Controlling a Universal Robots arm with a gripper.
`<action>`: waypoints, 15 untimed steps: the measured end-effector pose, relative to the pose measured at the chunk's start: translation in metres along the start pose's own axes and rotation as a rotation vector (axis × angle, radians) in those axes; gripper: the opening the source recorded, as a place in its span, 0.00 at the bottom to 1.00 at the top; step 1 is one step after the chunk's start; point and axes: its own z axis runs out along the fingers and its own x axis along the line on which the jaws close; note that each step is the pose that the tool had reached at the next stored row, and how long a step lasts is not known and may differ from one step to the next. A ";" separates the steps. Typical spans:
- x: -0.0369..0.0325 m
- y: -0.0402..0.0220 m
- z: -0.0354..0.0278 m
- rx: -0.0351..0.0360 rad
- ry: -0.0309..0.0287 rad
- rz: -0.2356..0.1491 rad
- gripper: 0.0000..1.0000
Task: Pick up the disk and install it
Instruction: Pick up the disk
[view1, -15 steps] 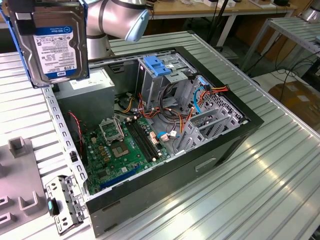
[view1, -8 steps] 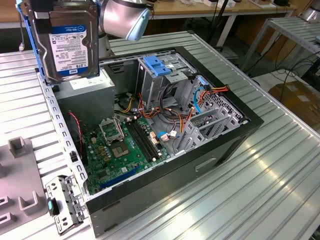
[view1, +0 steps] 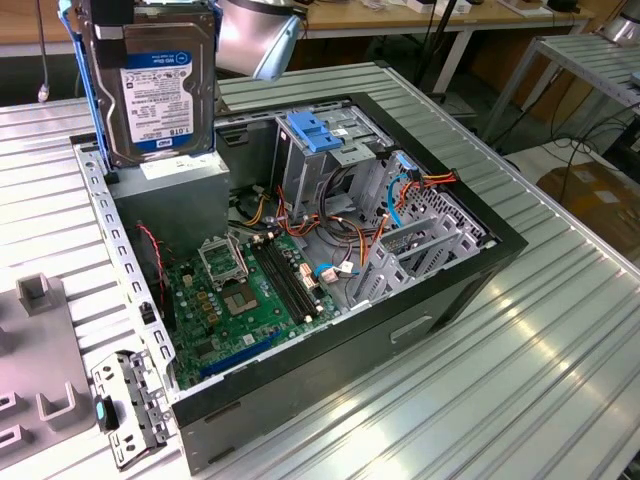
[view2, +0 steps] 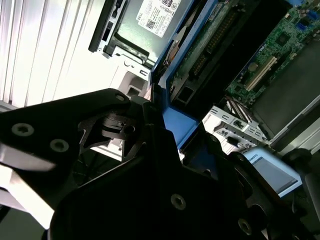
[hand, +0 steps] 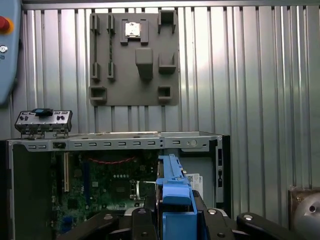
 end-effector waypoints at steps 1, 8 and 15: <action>0.0017 -0.0013 0.0000 -0.0001 0.0000 0.000 0.37; 0.0040 -0.0180 -0.0001 -0.0008 0.0000 0.001 0.37; 0.0024 -0.0574 -0.0006 -0.0013 0.0000 0.001 0.37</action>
